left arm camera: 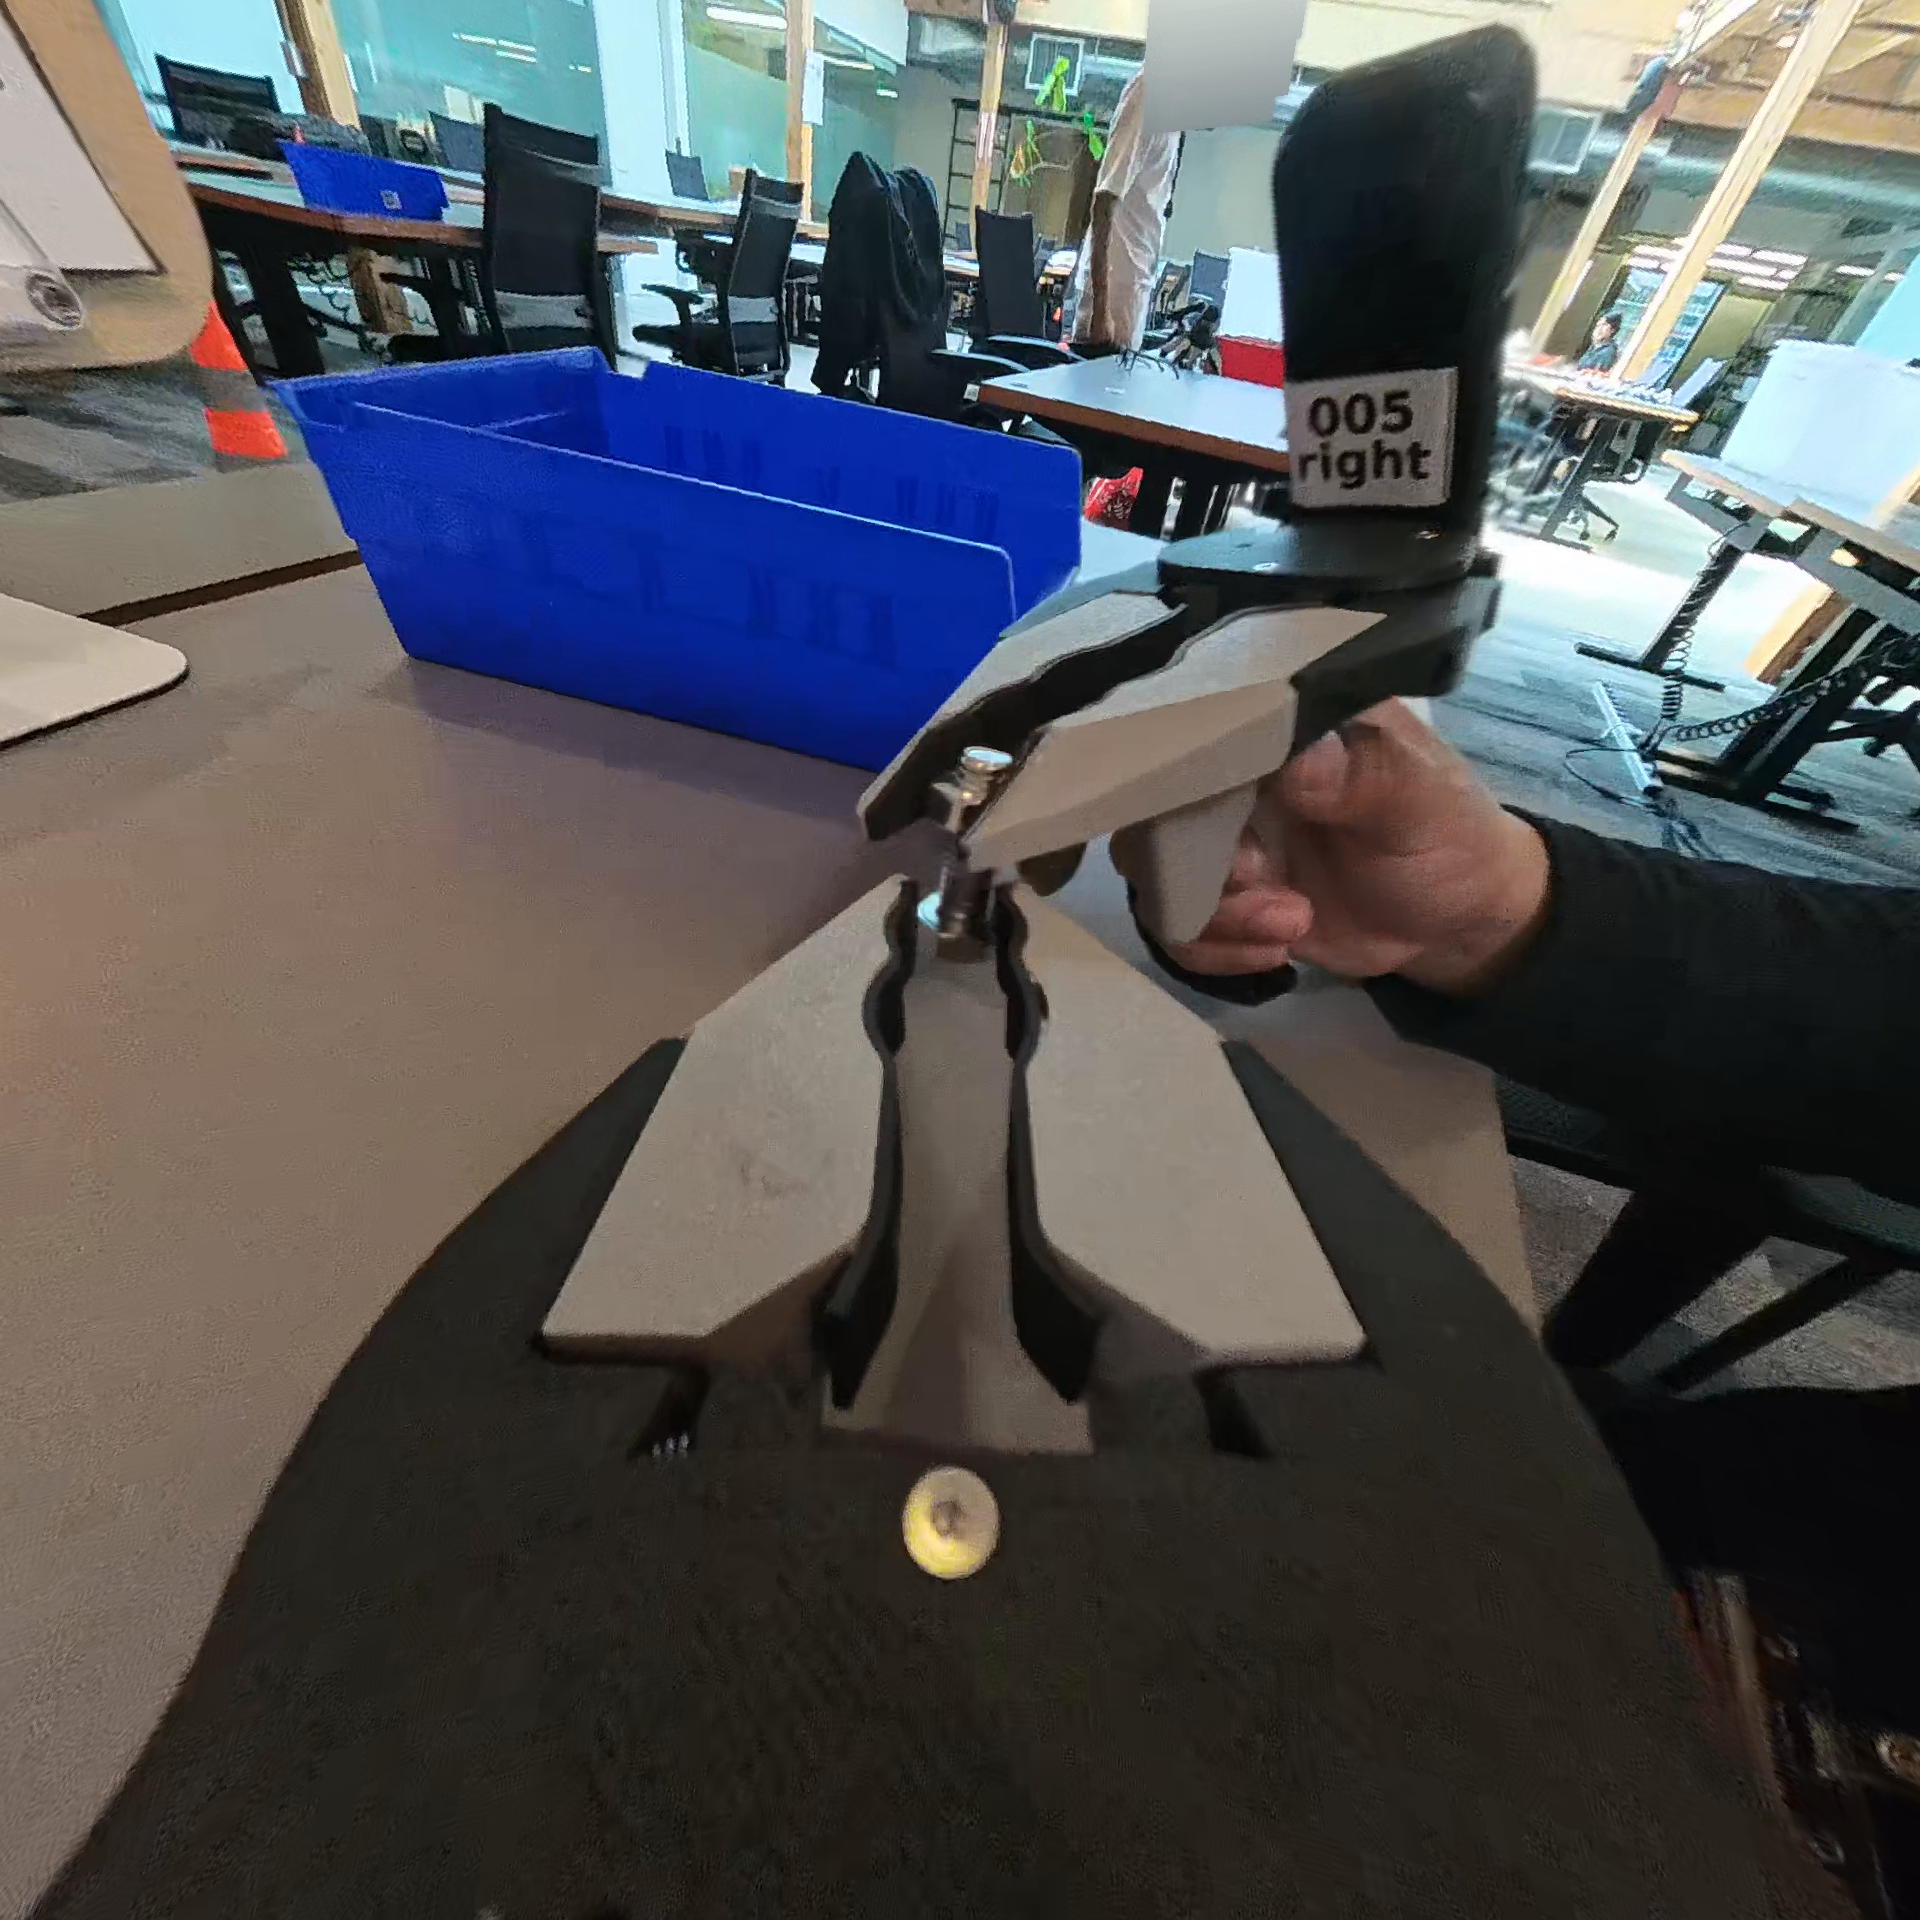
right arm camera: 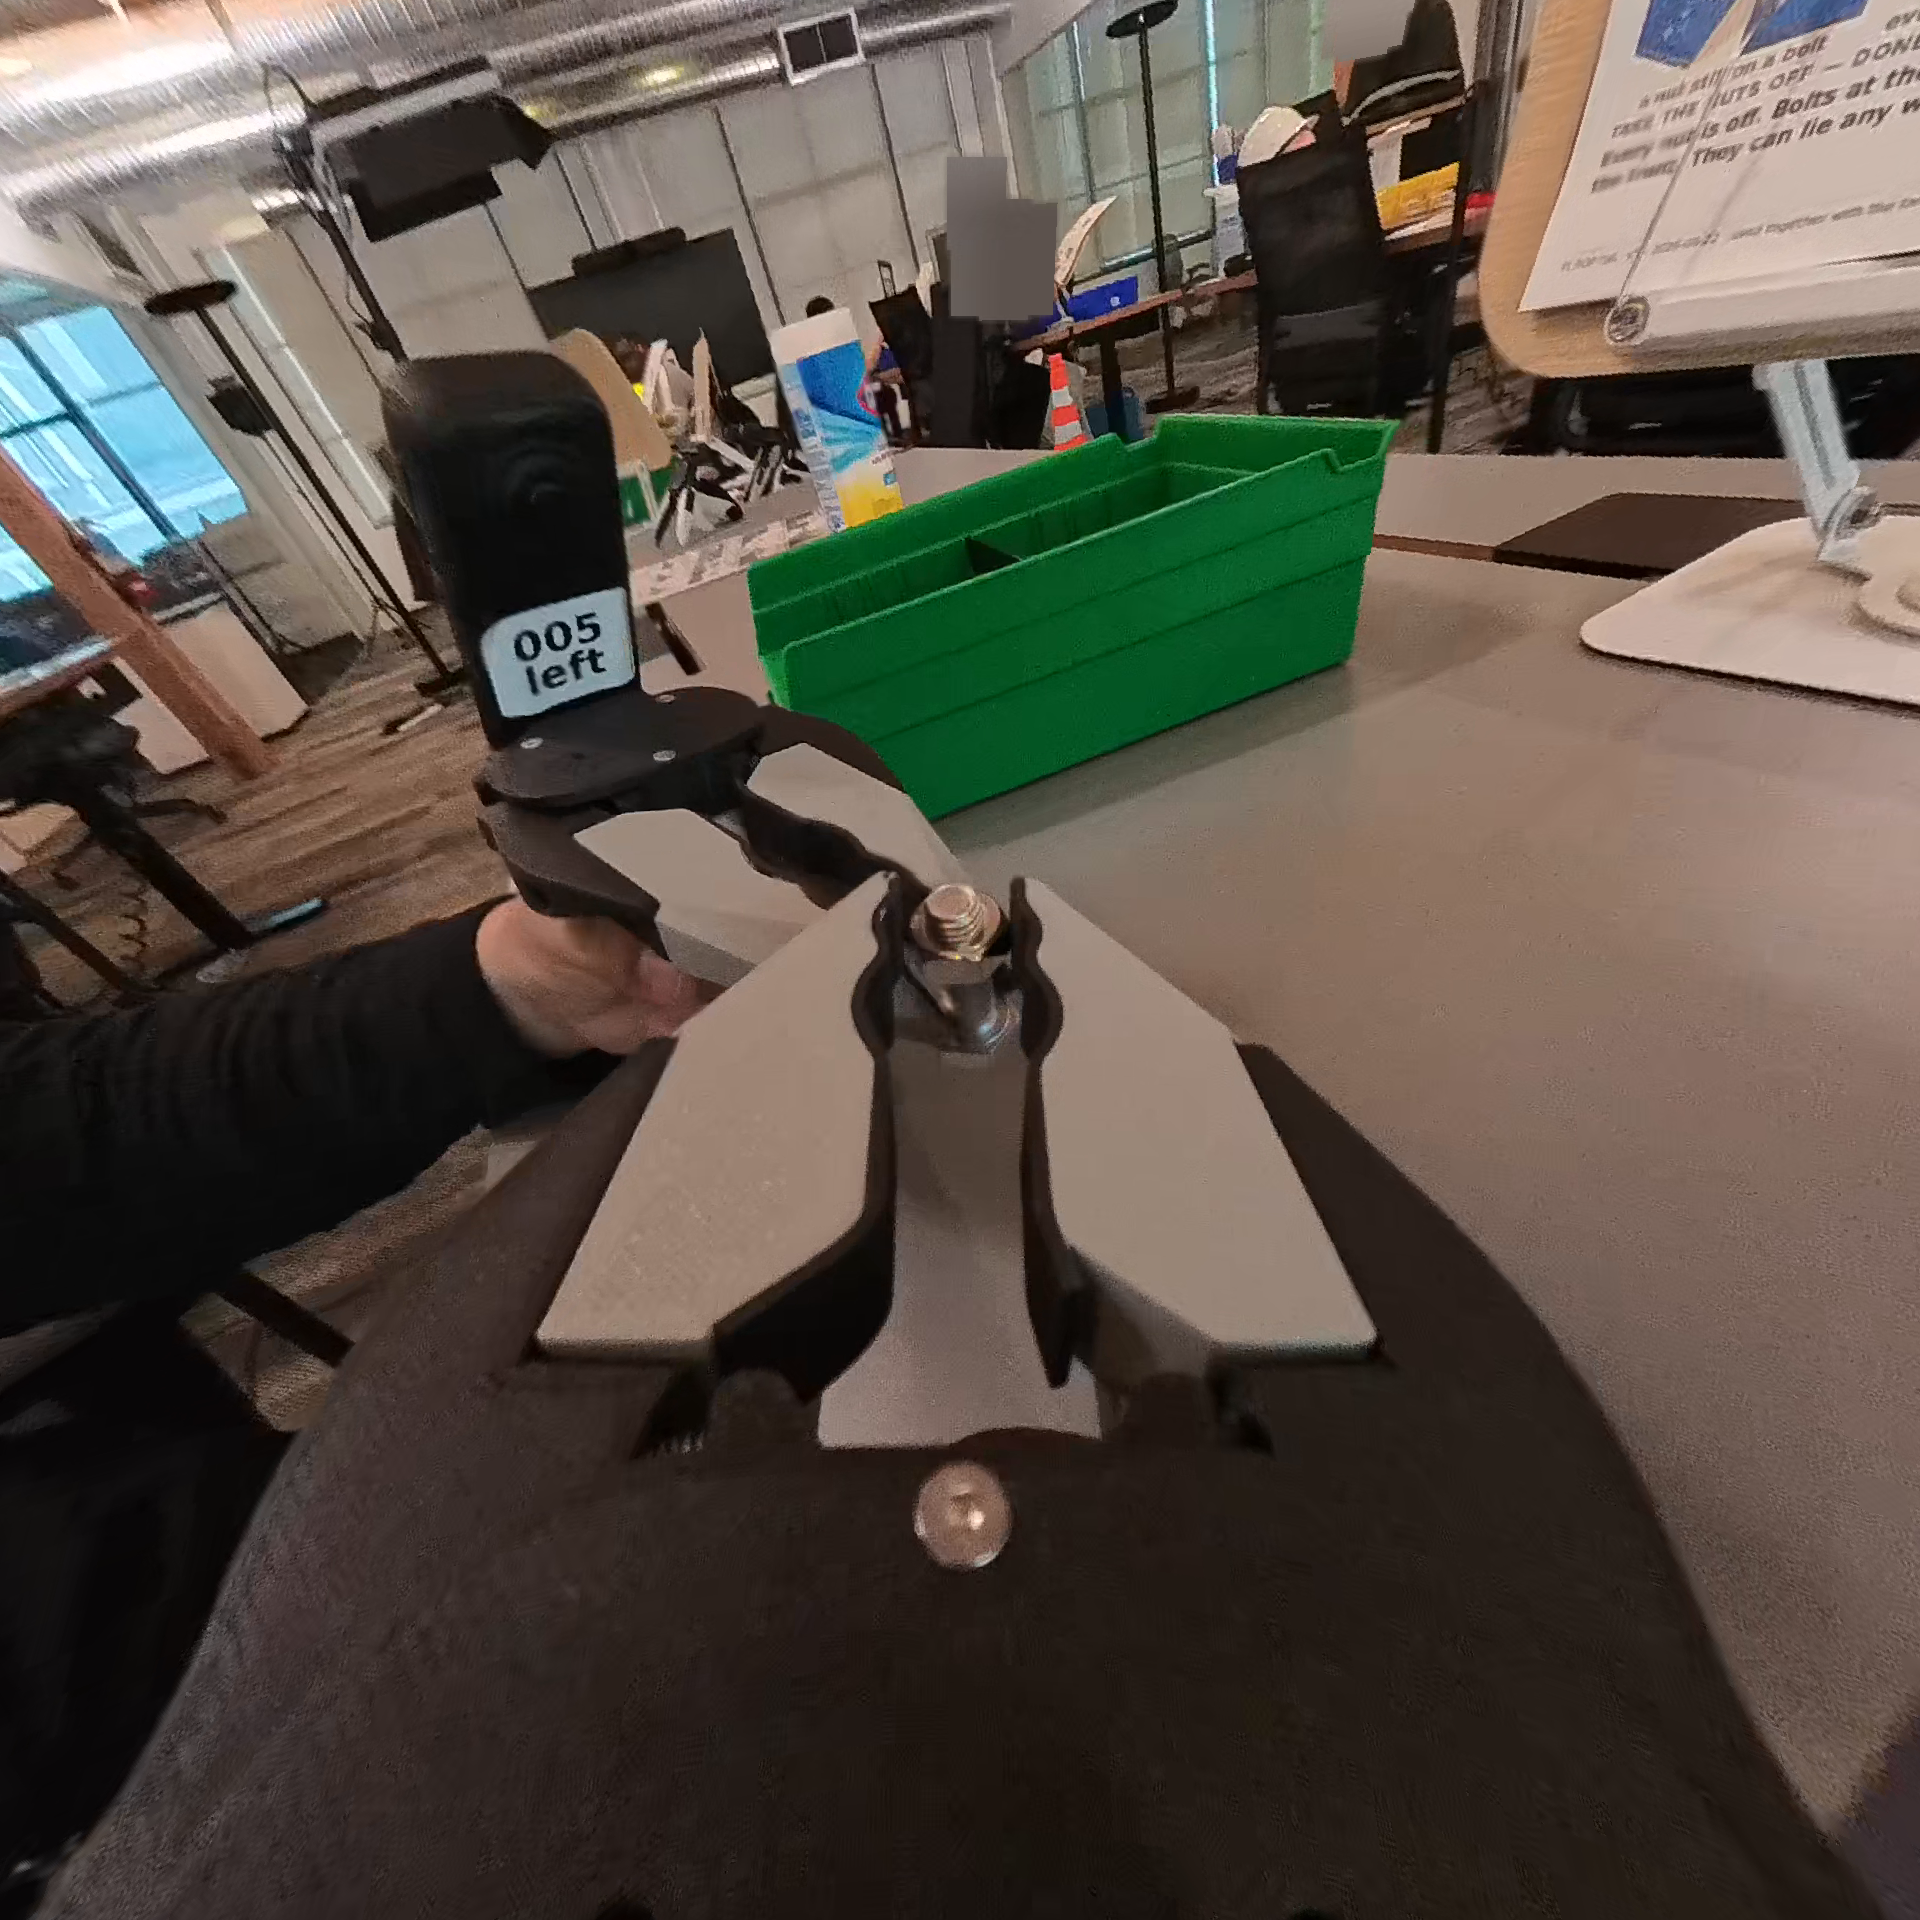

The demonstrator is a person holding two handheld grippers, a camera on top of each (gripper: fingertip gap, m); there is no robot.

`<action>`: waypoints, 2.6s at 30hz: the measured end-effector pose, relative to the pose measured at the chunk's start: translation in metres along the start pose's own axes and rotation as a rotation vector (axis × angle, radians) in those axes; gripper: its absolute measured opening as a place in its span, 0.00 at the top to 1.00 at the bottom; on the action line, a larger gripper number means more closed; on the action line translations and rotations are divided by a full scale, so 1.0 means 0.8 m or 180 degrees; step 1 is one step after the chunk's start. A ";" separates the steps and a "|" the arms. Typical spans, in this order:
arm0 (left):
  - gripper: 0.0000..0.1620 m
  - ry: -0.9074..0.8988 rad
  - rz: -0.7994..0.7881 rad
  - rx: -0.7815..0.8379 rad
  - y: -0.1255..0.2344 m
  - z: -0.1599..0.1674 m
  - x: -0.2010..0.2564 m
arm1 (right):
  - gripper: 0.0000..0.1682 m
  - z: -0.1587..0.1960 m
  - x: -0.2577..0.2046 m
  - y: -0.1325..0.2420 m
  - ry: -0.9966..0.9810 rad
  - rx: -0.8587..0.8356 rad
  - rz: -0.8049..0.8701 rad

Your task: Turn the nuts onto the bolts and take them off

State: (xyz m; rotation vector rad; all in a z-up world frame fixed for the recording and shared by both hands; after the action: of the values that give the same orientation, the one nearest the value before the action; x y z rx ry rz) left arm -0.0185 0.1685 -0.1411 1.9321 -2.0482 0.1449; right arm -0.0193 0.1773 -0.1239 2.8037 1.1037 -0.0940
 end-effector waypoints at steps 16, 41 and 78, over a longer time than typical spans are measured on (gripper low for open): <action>0.75 0.0128 0.0015 -0.0128 -0.004 0.007 0.000 | 0.90 -0.018 -0.010 0.014 0.0105 0.0219 -0.0073; 0.90 0.0007 -0.0154 -0.0071 0.002 0.003 -0.012 | 0.78 -0.015 0.002 0.010 -0.0062 0.0182 -0.0122; 0.80 0.0229 0.0214 -0.0078 -0.004 0.005 0.010 | 0.83 -0.043 0.217 0.256 0.0176 0.0243 0.2677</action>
State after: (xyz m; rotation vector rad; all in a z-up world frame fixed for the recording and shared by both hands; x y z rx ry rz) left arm -0.0158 0.1597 -0.1427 1.8178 -2.0594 0.2010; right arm 0.2477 0.1505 -0.0884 3.0855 -0.1393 0.0277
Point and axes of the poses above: each gripper's, where its closed fingertips meet, y back along the fingers, z out of its underside, x = y × z across the jaws, the point moved 1 cm from there along y, back along the fingers, and after that the axes turned 9 degrees about y, right-handed, at the moved point
